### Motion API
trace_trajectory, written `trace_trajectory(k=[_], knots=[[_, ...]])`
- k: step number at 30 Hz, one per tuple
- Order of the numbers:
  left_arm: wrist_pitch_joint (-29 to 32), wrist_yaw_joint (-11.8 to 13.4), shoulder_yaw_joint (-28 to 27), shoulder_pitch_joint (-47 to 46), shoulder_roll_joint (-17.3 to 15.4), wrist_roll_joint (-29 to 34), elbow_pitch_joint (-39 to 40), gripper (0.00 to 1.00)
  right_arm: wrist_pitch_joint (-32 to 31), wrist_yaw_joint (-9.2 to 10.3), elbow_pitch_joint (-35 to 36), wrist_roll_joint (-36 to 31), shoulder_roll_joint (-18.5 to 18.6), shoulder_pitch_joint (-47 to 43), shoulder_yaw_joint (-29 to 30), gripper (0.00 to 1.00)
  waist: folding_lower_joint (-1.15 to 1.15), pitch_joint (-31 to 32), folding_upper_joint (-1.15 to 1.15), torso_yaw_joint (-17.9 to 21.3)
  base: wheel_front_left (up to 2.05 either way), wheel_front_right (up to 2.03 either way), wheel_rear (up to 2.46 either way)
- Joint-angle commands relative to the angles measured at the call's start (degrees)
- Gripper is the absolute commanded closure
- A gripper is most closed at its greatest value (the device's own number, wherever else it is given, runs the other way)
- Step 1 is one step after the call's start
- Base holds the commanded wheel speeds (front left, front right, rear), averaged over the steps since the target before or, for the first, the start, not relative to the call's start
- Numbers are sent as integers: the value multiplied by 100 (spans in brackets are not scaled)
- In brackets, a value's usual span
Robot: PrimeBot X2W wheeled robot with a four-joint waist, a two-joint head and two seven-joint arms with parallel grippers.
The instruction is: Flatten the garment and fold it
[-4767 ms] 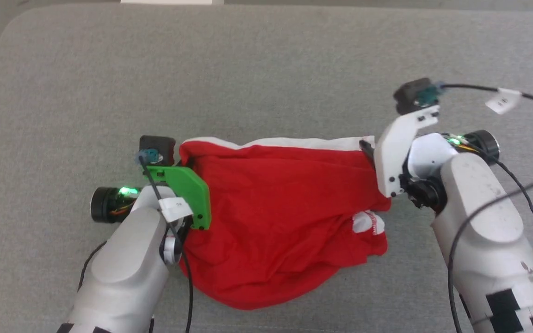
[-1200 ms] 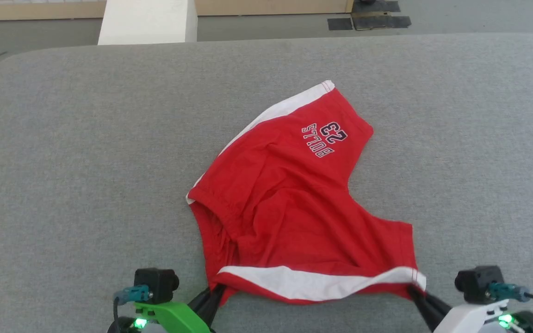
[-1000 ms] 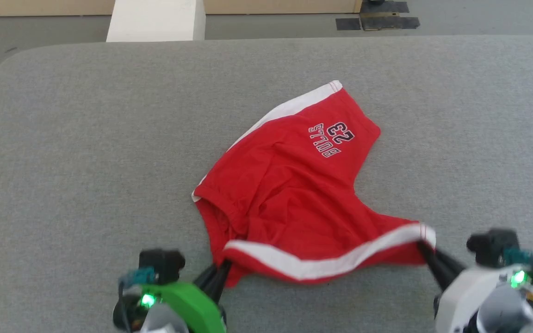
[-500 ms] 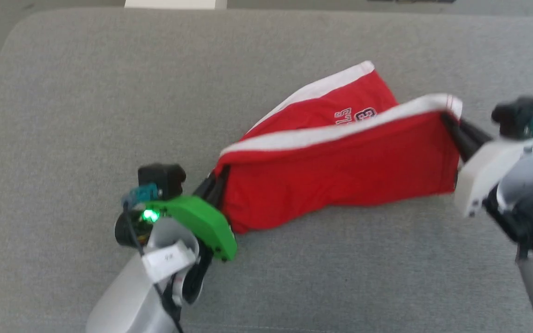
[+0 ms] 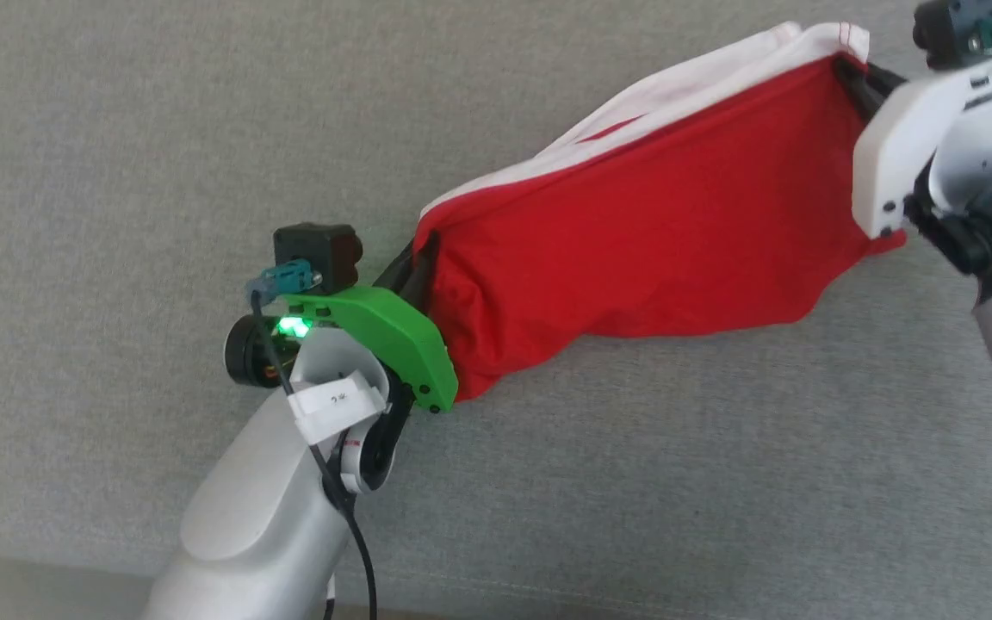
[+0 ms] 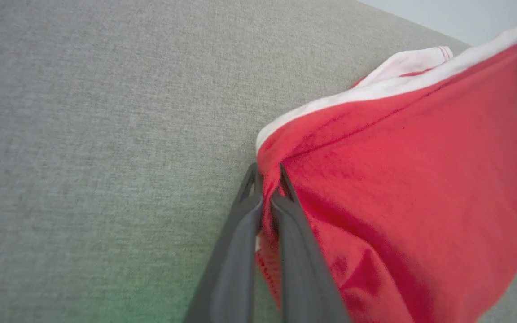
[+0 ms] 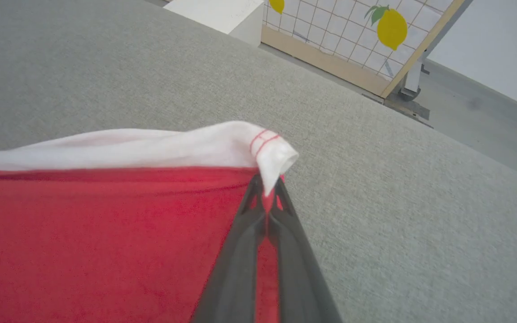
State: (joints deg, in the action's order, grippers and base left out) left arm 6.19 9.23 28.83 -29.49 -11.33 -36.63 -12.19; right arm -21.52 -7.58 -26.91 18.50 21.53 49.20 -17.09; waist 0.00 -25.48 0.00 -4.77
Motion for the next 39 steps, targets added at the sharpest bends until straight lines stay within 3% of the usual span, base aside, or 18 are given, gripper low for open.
trace_trajectory(k=[1, 9, 17, 18, 19, 20, 21, 27, 33, 39], knots=[[57, 41, 24, -126, -15, 97, -12, 100, -99, 9, -158, 88, 38, 218, -75, 100, 0, -287, 0, -240, 0, 0, 0], [479, 23, 270, -275, 10, 115, 206, 100, -1170, 9, -892, 404, 211, 972, -524, 100, 0, -540, 0, -479, 0, 0, 0], [900, -26, 453, -256, 28, -19, 464, 100, -2088, 9, -1206, 596, 287, 1310, -599, 100, 0, -660, 0, -608, 0, 0, 0], [892, -12, 444, -247, 43, -35, 490, 51, -2097, 9, -1195, 608, 294, 1317, -570, 100, 0, -662, 0, -614, 0, 0, 0], [871, -2, 441, -245, 49, -32, 512, 0, -2075, 9, -1182, 607, 295, 1312, -544, 84, 0, -659, 0, -615, 0, 0, 0], [837, 2, 430, -236, 64, -43, 534, 0, -2037, 9, -1166, 599, 291, 1290, -524, 57, 0, -646, 0, -613, 0, 0, 0], [817, -8, 428, -226, 75, -60, 547, 0, -1978, 9, -1159, 586, 288, 1263, -491, 0, 0, -623, 0, -607, 0, 0, 0], [436, -69, 346, -123, 55, -53, 670, 0, -1508, 9, -1066, 519, 210, 917, -352, 0, 0, -306, 0, -508, 0, 0, 0], [-176, -143, 204, 240, -25, -60, 803, 0, -585, 9, -798, 519, 123, 345, -164, 0, 0, 216, 0, -401, 0, 0, 0], [-1381, -355, -17, 590, -91, 78, 788, 0, 505, 9, -384, 629, 136, -297, 89, 0, 0, 635, 0, -398, 0, 0, 0]])
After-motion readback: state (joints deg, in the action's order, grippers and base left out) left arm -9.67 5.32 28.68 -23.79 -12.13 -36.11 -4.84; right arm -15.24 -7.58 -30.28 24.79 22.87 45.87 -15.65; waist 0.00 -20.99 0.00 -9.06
